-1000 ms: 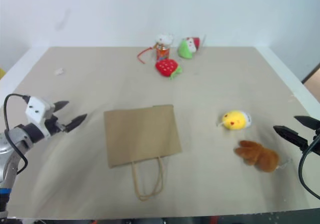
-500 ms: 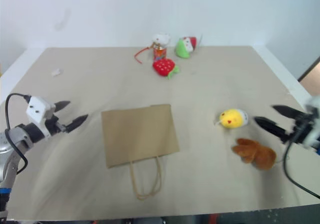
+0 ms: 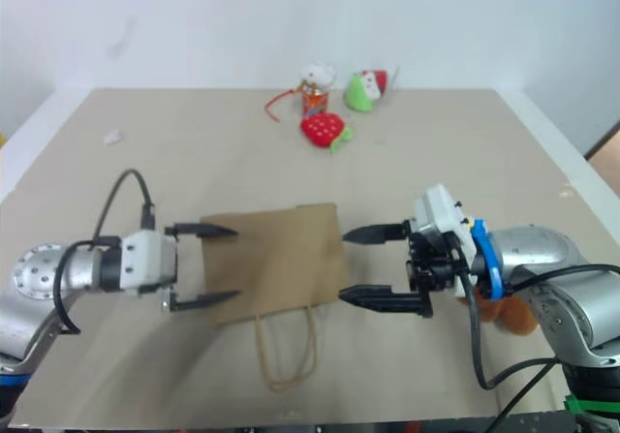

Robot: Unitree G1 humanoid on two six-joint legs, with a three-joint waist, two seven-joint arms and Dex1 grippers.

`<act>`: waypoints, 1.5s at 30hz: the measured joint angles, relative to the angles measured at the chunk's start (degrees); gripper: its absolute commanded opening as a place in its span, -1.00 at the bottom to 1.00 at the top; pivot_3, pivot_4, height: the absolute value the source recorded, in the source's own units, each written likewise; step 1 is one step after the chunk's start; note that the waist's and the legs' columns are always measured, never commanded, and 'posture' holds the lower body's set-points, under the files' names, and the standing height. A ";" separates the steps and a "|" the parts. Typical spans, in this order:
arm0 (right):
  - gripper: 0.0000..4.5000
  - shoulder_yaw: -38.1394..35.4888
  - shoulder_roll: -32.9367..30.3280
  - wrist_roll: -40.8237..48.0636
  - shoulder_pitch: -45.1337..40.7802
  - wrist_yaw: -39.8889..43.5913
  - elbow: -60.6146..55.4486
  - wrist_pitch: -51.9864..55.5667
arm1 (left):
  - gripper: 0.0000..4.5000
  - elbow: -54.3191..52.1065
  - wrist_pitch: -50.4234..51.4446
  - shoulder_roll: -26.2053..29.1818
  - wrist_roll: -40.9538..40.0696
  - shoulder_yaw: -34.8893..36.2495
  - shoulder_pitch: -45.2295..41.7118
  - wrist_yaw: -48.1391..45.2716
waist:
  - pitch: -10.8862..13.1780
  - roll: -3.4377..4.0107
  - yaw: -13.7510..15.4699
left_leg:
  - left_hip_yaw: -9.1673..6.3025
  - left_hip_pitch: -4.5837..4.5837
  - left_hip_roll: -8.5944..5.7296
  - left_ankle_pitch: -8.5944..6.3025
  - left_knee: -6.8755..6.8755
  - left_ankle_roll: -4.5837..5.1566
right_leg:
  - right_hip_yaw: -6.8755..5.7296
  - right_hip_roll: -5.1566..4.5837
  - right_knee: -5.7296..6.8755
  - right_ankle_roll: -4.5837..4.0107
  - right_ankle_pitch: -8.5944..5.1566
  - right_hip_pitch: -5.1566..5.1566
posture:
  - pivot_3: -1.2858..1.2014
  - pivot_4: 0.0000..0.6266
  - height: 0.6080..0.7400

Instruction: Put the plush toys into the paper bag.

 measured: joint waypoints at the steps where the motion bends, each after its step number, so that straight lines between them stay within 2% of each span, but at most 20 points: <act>1: 1.00 0.93 0.53 -0.08 0.00 -0.03 -0.13 -0.03 | 0.98 0.30 -2.91 0.02 1.26 -2.14 0.27 -1.92 | 0.00 0.00 0.04 | -0.05 0.02 0.03 0.01 0.02 -0.01 | -0.03 0.03 0.02 -0.06 0.02 0.02 | 0.03 -0.52 1.00; 5: 1.00 1.25 2.30 -0.30 0.02 -2.26 -0.73 0.02 | 0.98 3.04 -10.02 -0.72 3.99 -8.43 -0.04 -7.37 | 0.00 0.00 0.07 | -0.06 0.05 0.08 0.02 0.04 -0.01 | -0.04 0.09 0.04 -0.14 0.01 0.02 | 0.03 -0.52 1.00; 9: 1.00 1.21 2.43 -0.31 1.20 -3.40 -2.13 0.44 | 0.98 6.34 -15.29 -2.22 5.97 -11.80 -2.42 -10.35 | -0.01 0.01 0.09 | -0.08 0.06 0.07 0.02 0.04 -0.01 | -0.04 0.11 0.05 -0.10 0.03 0.06 | 0.03 -0.52 1.00; 13: 1.00 1.13 2.41 -0.30 1.68 -3.73 -2.55 0.55 | 0.98 7.20 -16.60 -2.93 6.54 -12.67 -3.40 -10.85 | -0.01 0.01 0.04 | -0.05 0.06 0.06 0.02 0.05 -0.01 | -0.03 0.12 0.05 -0.07 0.04 0.06 | 0.03 -0.52 1.00; 17: 1.00 0.55 2.38 -0.28 3.92 -5.94 -3.95 1.09 | 0.98 9.24 -18.92 -6.90 8.53 -16.57 -6.64 -10.98 | -0.01 0.00 0.13 | -0.09 0.03 0.05 0.02 0.14 -0.01 | -0.04 0.15 0.05 -0.01 0.08 0.10 | 0.03 -0.52 1.00; 24: 1.00 -0.09 2.43 -0.16 5.19 -8.25 -5.23 1.15 | 0.98 11.28 -21.73 -8.41 9.62 -19.58 -8.64 -12.43 | -0.01 0.00 0.05 | -0.13 0.07 0.08 0.03 0.16 0.00 | -0.04 0.22 0.08 0.00 0.09 0.13 | 0.03 -0.52 1.00; 28: 1.00 -0.12 2.60 -0.12 5.19 -9.43 -5.28 1.15 | 0.45 13.58 -23.61 -8.63 10.53 -20.63 -9.79 -13.57 | -0.01 0.00 0.02 | -0.12 0.08 0.08 0.03 0.16 0.00 | -0.03 0.23 0.08 0.01 0.09 0.13 | 0.03 -0.52 1.00; 29: 1.00 -0.12 2.61 -0.12 5.19 -9.45 -5.28 1.15 | 0.45 13.60 -23.62 -8.63 10.55 -20.63 -9.82 -13.57 | -0.01 0.00 0.03 | -0.14 0.07 0.08 0.03 0.16 0.00 | -0.03 0.23 0.08 0.01 0.09 0.13 | 0.03 -0.52 1.00; 30: 1.00 -0.12 2.70 -0.12 5.19 -9.64 -5.28 1.15 | 0.18 14.31 -24.20 -8.95 10.67 -20.69 -10.93 -13.71 | -0.01 0.00 0.05 | -0.13 0.06 0.07 0.03 0.17 0.00 | -0.03 0.22 0.08 0.01 0.10 0.13 | 0.03 -0.52 1.00; 32: 1.00 -0.12 2.73 -0.12 5.19 -9.80 -5.28 1.15 | -0.06 15.10 -24.66 -9.21 10.77 -20.80 -11.78 -13.99 | -0.01 0.00 0.04 | -0.13 0.07 0.06 0.03 0.18 0.00 | -0.02 0.22 0.08 0.03 0.10 0.15 | 0.03 -0.52 1.00; 34: 1.00 -0.12 2.77 -0.12 5.19 -9.97 -5.28 1.14 | -0.40 16.07 -24.78 -9.84 10.85 -21.18 -12.39 -14.15 | -0.01 0.00 0.01 | -0.13 0.06 0.06 0.03 0.19 0.00 | -0.03 0.21 0.08 0.03 0.10 0.15 | 0.03 -0.52 1.00; 35: 1.00 -0.12 2.81 -0.12 5.19 -10.27 -5.28 1.14 | -0.74 16.65 -24.92 -10.23 10.87 -21.45 -12.92 -14.16 | -0.01 0.00 0.02 | -0.14 0.06 0.06 0.03 0.20 0.00 | -0.02 0.22 0.08 0.03 0.11 0.15 | 0.03 -0.52 1.00; 37: 1.00 -0.12 2.82 -0.12 5.19 -10.44 -5.28 1.14 | -0.94 16.90 -25.03 -10.25 10.87 -21.57 -13.00 -14.16 | -0.01 0.00 0.00 | -0.13 0.07 0.06 0.03 0.20 0.00 | -0.02 0.23 0.08 0.03 0.11 0.15 | 0.03 -0.52 1.00; 45: 1.00 -0.23 2.83 -0.11 5.19 -10.88 -5.28 1.13 | -0.98 19.44 -24.14 -10.84 10.42 -21.36 -14.98 -13.58 | -0.01 0.00 0.00 | -0.15 0.07 0.07 0.03 0.23 0.00 | -0.03 0.23 0.10 0.05 0.12 0.17 | 0.03 -0.52 1.00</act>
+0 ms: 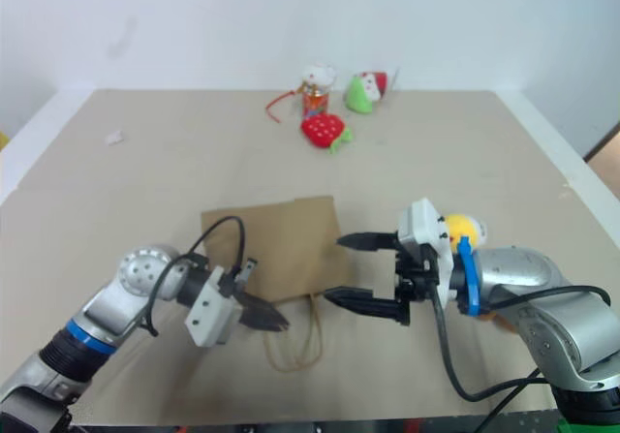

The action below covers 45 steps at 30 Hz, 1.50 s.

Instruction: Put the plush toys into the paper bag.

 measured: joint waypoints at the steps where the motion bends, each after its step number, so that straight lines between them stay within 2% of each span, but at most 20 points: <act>1: 1.00 -0.57 -0.02 0.03 0.01 -0.02 0.02 0.01 | -0.98 2.40 2.37 -0.03 -0.94 2.29 -1.77 0.90 | 0.00 0.00 0.00 | -0.02 -0.01 0.02 0.00 0.04 0.00 | -0.01 0.03 0.02 0.01 0.00 0.00 | 0.03 -0.52 1.00; 4: 1.00 -1.37 -0.36 0.01 -0.09 -0.01 0.15 0.01 | -0.98 5.99 4.98 -0.39 -2.65 6.83 -5.78 3.57 | -0.01 0.02 -0.08 | 0.01 0.00 0.04 0.00 0.12 0.02 | 0.04 0.07 0.05 0.03 0.02 0.03 | 0.03 -0.52 1.00; 8: 1.00 -1.28 -0.26 -0.07 -0.91 -0.54 0.25 0.12 | -0.98 7.11 8.55 -3.37 -4.92 8.18 -9.01 5.95 | -0.02 0.03 -0.01 | -0.09 -0.24 0.04 -0.01 0.30 0.02 | -0.03 0.07 0.05 0.06 0.04 -0.07 | 0.03 -0.52 1.00; 15: 1.00 0.55 3.06 -2.67 -1.29 -4.64 3.05 0.25 | -0.98 2.21 15.23 -6.57 -7.78 11.13 -9.22 12.73 | -0.02 0.03 -0.05 | -0.08 -0.26 0.05 -0.02 0.50 0.04 | 0.00 0.07 0.11 0.14 0.12 -0.03 | 0.03 -0.52 1.00; 19: 0.61 1.22 4.61 -4.17 -1.20 -6.13 4.85 0.26 | -1.00 0.77 16.49 -6.57 -8.06 12.28 -8.08 14.22 | -0.02 0.03 -0.05 | -0.07 -0.26 0.05 -0.02 0.53 0.04 | 0.01 0.08 0.11 0.14 0.16 -0.04 | 0.03 -0.52 1.00; 20: 0.32 1.26 4.61 -4.77 -1.15 -6.18 5.18 -0.03 | -1.00 0.63 16.78 -6.77 -8.07 12.45 -7.81 14.97 | -0.02 0.03 -0.03 | -0.07 -0.25 0.05 -0.02 0.53 0.04 | 0.01 0.08 0.12 0.14 0.16 -0.03 | 0.03 -0.52 1.00; 21: 0.16 1.31 4.65 -6.73 0.01 -6.20 7.29 -0.70 | -1.00 0.62 17.71 -7.37 -8.10 13.55 -7.39 17.59 | -0.02 0.03 -0.02 | -0.08 -0.27 0.05 -0.02 0.56 0.04 | 0.00 0.08 0.11 0.15 0.16 -0.01 | 0.03 -0.52 1.00; 22: -0.20 1.35 4.68 -6.90 0.06 -6.20 7.48 -0.71 | -1.00 0.62 17.71 -7.38 -8.10 13.68 -7.39 17.76 | -0.02 0.03 -0.01 | -0.06 -0.27 0.03 -0.02 0.57 0.05 | 0.03 0.07 0.11 0.15 0.16 -0.03 | 0.03 -0.52 1.00; 23: -0.20 1.38 4.77 -7.06 0.08 -6.19 7.67 -0.74 | -1.00 0.62 17.71 -7.41 -8.10 13.87 -7.39 17.92 | -0.02 0.03 -0.01 | -0.05 -0.27 0.03 -0.02 0.57 0.05 | 0.03 0.07 0.11 0.15 0.17 -0.03 | 0.03 -0.52 1.00; 24: -0.47 1.38 4.99 -7.41 0.08 -6.19 7.99 -0.90 | -1.00 0.62 17.71 -7.58 -8.10 14.32 -7.39 18.17 | -0.02 0.03 -0.04 | -0.05 -0.27 0.04 -0.02 0.57 0.05 | 0.04 0.08 0.11 0.16 0.17 -0.03 | 0.03 -0.52 1.00; 25: -0.50 1.38 5.04 -7.50 0.07 -6.20 8.00 -0.95 | -1.00 0.62 17.71 -7.63 -8.10 14.41 -7.39 18.23 | -0.02 0.03 -0.05 | -0.04 -0.27 0.04 -0.02 0.56 0.05 | 0.05 0.08 0.11 0.16 0.17 -0.04 | 0.03 -0.52 1.00; 26: -0.76 1.47 5.73 -7.82 -0.23 -6.42 8.09 -0.98 | -1.00 0.61 17.71 -7.71 -8.09 14.47 -7.37 18.63 | -0.02 0.03 -0.07 | -0.05 -0.26 0.06 -0.02 0.57 0.05 | 0.04 0.11 0.11 0.16 0.17 -0.03 | 0.03 -0.52 1.00; 27: -0.94 2.07 6.72 -8.08 -0.80 -6.90 8.16 -1.04 | -1.00 0.55 17.70 -7.90 -8.09 14.49 -7.27 19.16 | -0.02 0.03 -0.09 | -0.06 -0.26 0.07 -0.02 0.57 0.05 | 0.04 0.12 0.11 0.15 0.18 -0.03 | 0.03 -0.52 1.00; 28: -0.98 3.18 7.97 -8.46 -1.77 -7.52 8.45 -1.10 | -1.00 0.39 17.70 -8.01 -8.08 14.53 -7.07 19.35 | -0.02 0.03 -0.16 | -0.05 -0.25 0.09 -0.02 0.57 0.05 | 0.05 0.16 0.12 0.13 0.19 -0.03 | 0.03 -0.52 1.00; 33: -0.98 6.57 12.01 -10.47 -5.07 -10.08 9.57 -1.49 | -1.00 0.02 17.70 -8.43 -8.06 14.47 -6.54 19.67 | -0.02 0.04 -0.11 | -0.07 -0.27 0.12 -0.01 0.58 0.04 | 0.04 0.21 0.14 0.06 0.23 -0.08 | 0.03 -0.52 1.00; 34: -0.98 7.73 14.77 -11.54 -7.58 -12.52 10.38 -1.72 | -1.00 -0.12 17.69 -8.79 -8.02 14.46 -6.43 20.24 | -0.02 0.04 -0.08 | -0.06 -0.28 0.13 -0.01 0.59 0.04 | 0.05 0.21 0.14 0.05 0.24 -0.08 | 0.03 -0.52 1.00; 37: -0.98 8.02 15.70 -11.86 -8.26 -13.42 10.43 -1.73 | -1.00 -0.14 17.69 -8.86 -7.99 14.46 -6.43 20.37 | -0.02 0.04 -0.05 | -0.06 -0.32 0.11 -0.01 0.58 0.04 | 0.04 0.19 0.14 0.06 0.23 -0.09 | 0.03 -0.52 1.00; 40: -0.98 11.96 21.49 -15.32 -9.18 -18.90 10.93 -1.95 | -1.00 -0.60 17.69 -10.99 -7.31 14.51 -6.40 23.67 | -0.02 0.04 -0.05 | -0.06 -0.45 0.09 -0.01 0.59 0.04 | 0.05 0.15 0.14 0.07 0.24 -0.20 | 0.03 -0.52 1.00; 45: -0.98 13.90 25.44 -19.79 -12.05 -23.09 13.56 -3.16 | -1.00 -0.80 17.74 -11.79 -6.88 14.57 -6.37 25.66 | -0.02 0.04 -0.17 | -0.03 -0.45 0.13 0.00 0.64 0.04 | 0.07 0.20 0.15 0.04 0.32 -0.22 | 0.03 -0.52 1.00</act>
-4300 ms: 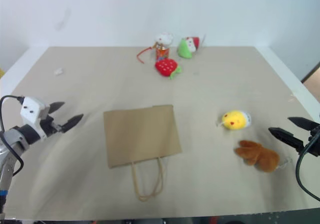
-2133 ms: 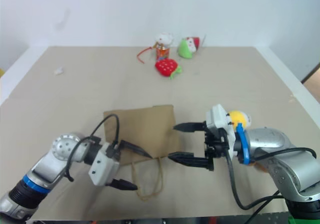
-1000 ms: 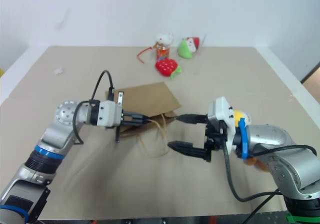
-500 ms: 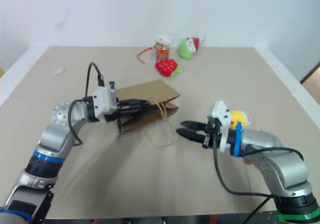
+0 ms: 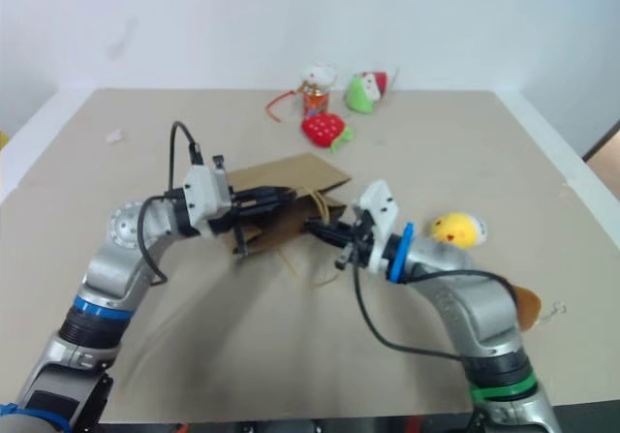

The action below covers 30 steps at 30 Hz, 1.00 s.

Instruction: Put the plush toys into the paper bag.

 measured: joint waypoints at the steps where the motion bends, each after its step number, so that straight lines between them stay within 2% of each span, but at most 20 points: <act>1: -0.98 1.26 1.17 -1.20 -0.93 -0.82 0.75 -0.45 | -1.00 -0.42 0.02 -0.61 0.02 -0.03 0.01 0.58 | 0.00 0.00 0.02 | -0.02 -0.01 0.00 0.01 0.00 0.01 | -0.01 0.00 0.00 0.00 0.00 0.00 | 0.03 -0.52 1.00; 6: -0.98 5.97 5.42 -6.38 -4.01 -3.49 5.33 -1.67 | -1.00 -0.94 0.03 -1.84 0.79 -0.22 0.08 2.32 | -0.01 0.00 0.06 | -0.03 -0.04 0.01 0.01 0.00 0.01 | -0.02 0.03 0.00 -0.02 0.01 -0.02 | 0.03 -0.52 1.00; 20: -0.98 12.17 4.29 -17.34 -0.49 -4.38 11.12 -3.86 | -1.00 -0.78 -0.89 -2.43 5.19 1.44 -1.48 9.26 | -0.01 0.00 0.06 | -0.02 -0.10 -0.01 0.01 0.00 0.01 | -0.02 0.00 0.00 -0.01 0.02 -0.07 | 0.03 -0.52 1.00; 30: -0.98 12.37 5.26 -19.48 0.05 -4.06 11.80 -5.61 | -1.00 -0.75 -2.17 -3.71 7.17 1.49 -3.95 12.08 | -0.02 -0.01 0.03 | -0.03 -0.09 -0.01 0.02 0.01 0.01 | -0.02 0.02 0.00 0.00 0.03 -0.06 | 0.03 -0.52 1.00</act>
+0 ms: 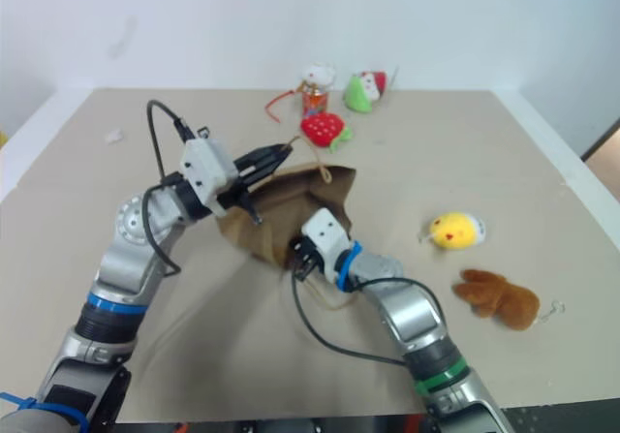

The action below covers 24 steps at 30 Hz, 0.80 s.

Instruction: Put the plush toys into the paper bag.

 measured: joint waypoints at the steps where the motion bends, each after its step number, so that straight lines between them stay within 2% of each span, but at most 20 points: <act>1: -0.98 -0.04 0.20 -0.14 -0.01 0.00 0.12 -0.04 | -1.00 -0.22 -0.38 0.00 0.04 -0.01 -0.19 -0.06 | -0.01 0.01 -0.04 | 0.02 0.03 0.01 0.00 0.00 0.00 | 0.02 0.01 0.00 0.00 0.00 0.01 | 0.03 -0.52 1.00; 13: -0.98 -0.49 1.67 -0.85 -1.12 0.78 1.90 -0.19 | -1.00 -4.89 -2.24 1.82 -0.15 -1.85 -1.72 -5.07 | -0.01 0.01 -0.05 | 0.00 0.08 0.15 0.02 0.01 -0.03 | 0.06 0.34 0.00 -0.15 0.11 -0.01 | 0.03 -0.52 1.00; 24: -0.98 -1.08 2.61 -1.24 -1.24 1.15 2.50 -0.29 | -1.00 -4.49 -4.79 2.31 2.86 -0.99 -1.76 -2.36 | -0.01 0.01 -0.05 | 0.03 0.08 0.17 0.02 0.01 -0.03 | 0.08 0.34 0.00 -0.15 0.11 -0.03 | 0.03 -0.52 1.00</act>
